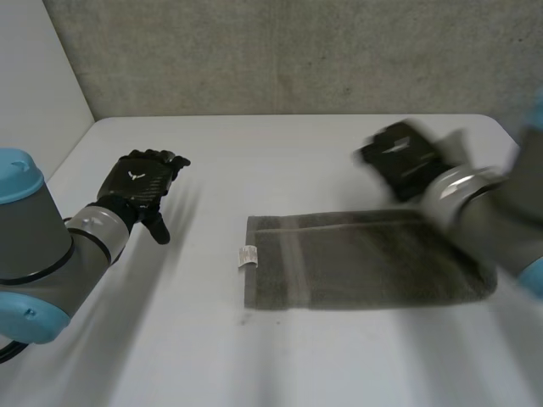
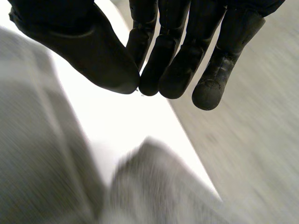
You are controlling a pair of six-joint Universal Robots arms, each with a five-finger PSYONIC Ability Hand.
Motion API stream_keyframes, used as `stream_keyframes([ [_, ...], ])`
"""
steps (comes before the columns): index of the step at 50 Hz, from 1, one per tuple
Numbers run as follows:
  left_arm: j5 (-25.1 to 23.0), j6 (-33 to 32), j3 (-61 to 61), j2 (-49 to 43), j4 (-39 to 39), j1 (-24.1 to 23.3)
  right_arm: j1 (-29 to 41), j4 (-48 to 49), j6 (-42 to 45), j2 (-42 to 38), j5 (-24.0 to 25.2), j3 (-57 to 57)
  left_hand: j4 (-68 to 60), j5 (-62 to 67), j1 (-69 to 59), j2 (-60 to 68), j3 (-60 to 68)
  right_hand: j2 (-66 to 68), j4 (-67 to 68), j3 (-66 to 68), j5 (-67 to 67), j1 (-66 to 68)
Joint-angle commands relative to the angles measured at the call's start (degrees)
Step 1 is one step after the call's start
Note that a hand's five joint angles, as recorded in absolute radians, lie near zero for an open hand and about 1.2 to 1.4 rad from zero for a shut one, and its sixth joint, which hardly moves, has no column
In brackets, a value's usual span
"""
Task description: Fold the towel.
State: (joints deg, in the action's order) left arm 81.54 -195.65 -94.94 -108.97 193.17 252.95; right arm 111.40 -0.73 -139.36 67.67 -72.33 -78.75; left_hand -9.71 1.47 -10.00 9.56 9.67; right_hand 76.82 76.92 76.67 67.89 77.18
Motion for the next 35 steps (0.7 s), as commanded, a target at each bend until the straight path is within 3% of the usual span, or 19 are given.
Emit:
stream_keyframes([
  [1,0.1,0.0,-0.8,0.4,0.4,-0.2,16.7,6.3,0.8,-4.9,-0.2,-6.4,-0.3,-1.4,0.0,0.5,0.4,3.2,3.1,3.3,2.1,2.8],
  [6,0.0,0.0,-1.0,0.5,0.5,-0.3,19.7,7.1,2.6,-6.4,0.2,-9.9,-0.3,-1.4,0.0,0.5,0.4,3.2,3.1,3.3,2.1,2.8],
  [17,0.1,-0.2,0.9,0.3,0.5,-2.1,19.3,7.3,4.3,-3.3,-1.0,-12.2,-0.3,-1.4,0.0,0.5,0.4,3.2,3.1,3.3,2.1,2.8],
  [18,0.2,-0.2,1.2,0.3,0.5,-2.5,18.3,7.3,3.2,-2.8,-1.6,-11.8,-0.3,-1.4,0.0,0.5,0.4,-18.4,-18.5,-18.3,-19.5,-18.8],
  [19,0.2,-0.2,1.3,0.3,0.5,-2.9,18.2,7.3,3.2,-2.8,-1.6,-11.8,-0.3,-1.4,0.0,0.5,0.4,-18.6,-18.7,-18.5,-19.7,-19.0],
  [20,0.2,-0.2,1.3,0.3,0.5,-2.9,16.3,7.4,1.5,-2.5,-2.5,-11.5,-0.3,-1.4,0.0,0.5,0.4,-56.1,-56.2,-55.9,-57.2,-56.5],
  [21,0.2,-0.1,1.3,0.3,0.5,-3.4,16.3,7.4,1.5,-2.5,-2.6,-11.5,-0.3,-1.4,0.0,0.5,0.4,-56.5,-56.6,-56.3,-57.5,-56.8],
  [22,0.2,-0.1,1.3,0.2,0.5,-3.7,13.5,7.6,-1.2,-2.3,-4.1,-11.1,-0.3,-1.4,0.0,0.5,0.4,-66.8,-66.9,-66.7,-67.9,-67.2],
  [31,0.3,-0.3,0.5,-0.3,2.7,-4.1,4.4,7.0,-26.4,-8.5,-6.2,0.0,-0.3,-1.4,0.0,0.5,0.4,-65.7,-65.9,-65.6,-66.8,-66.1],
  [35,0.3,-0.3,0.4,-0.6,2.8,-4.4,3.5,3.8,-30.4,-12.1,-6.2,4.7,-0.5,-1.3,-0.2,0.7,0.5,-62.5,-62.6,-62.4,-63.6,-62.9],
])
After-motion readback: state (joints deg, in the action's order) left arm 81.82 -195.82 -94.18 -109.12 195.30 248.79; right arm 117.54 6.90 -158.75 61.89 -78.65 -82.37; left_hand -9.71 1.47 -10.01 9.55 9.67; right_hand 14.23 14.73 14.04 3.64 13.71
